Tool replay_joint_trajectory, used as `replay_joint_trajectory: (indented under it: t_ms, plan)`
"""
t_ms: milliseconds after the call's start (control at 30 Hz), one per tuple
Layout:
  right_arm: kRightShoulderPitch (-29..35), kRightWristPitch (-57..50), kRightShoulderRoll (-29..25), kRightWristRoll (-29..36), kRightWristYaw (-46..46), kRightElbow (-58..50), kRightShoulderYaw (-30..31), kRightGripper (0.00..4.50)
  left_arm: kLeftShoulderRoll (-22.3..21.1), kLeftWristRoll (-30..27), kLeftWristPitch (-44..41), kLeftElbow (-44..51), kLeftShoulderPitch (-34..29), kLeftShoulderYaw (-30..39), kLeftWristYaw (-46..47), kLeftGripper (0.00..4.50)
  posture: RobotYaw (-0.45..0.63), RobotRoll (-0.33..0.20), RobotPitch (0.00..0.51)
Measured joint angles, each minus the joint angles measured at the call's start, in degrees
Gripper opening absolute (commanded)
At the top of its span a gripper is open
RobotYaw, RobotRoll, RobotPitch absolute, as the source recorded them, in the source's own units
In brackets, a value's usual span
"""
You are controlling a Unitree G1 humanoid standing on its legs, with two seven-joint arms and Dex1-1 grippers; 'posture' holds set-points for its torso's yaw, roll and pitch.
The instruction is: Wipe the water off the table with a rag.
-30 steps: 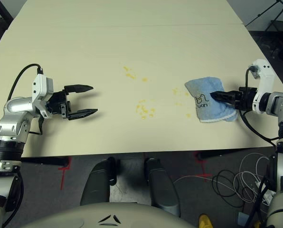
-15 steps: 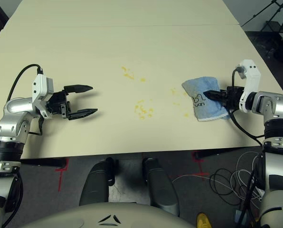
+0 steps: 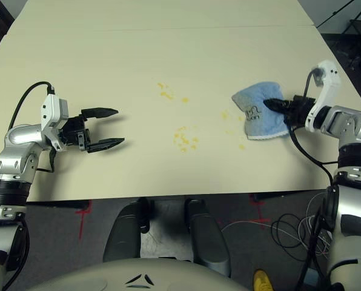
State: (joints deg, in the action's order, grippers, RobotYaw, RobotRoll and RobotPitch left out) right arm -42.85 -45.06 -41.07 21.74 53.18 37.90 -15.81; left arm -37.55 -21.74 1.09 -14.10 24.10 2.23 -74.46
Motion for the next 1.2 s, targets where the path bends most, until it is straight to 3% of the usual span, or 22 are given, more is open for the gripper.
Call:
replay_joint_trajectory:
  t_ms: [400,867,1200]
  plan:
    - [3.5,-3.5,4.9,0.2,-0.5,-10.3,5.3,0.09,-1.3,0.1,0.6,0.0,0.0,0.1,0.7,4.5,0.18,0.0,0.249]
    - [13.6,-14.9,5.0,8.2,5.5,-30.2,10.9,0.09,-1.5,0.1,1.1,0.0,-0.4,0.1,1.6,4.5,0.17,0.0,0.245]
    - [10.5,-10.3,2.1,8.0,4.4,-20.4,10.7,0.09,-1.5,0.1,1.7,-0.1,-0.4,0.1,1.6,4.5,0.17,0.0,0.246]
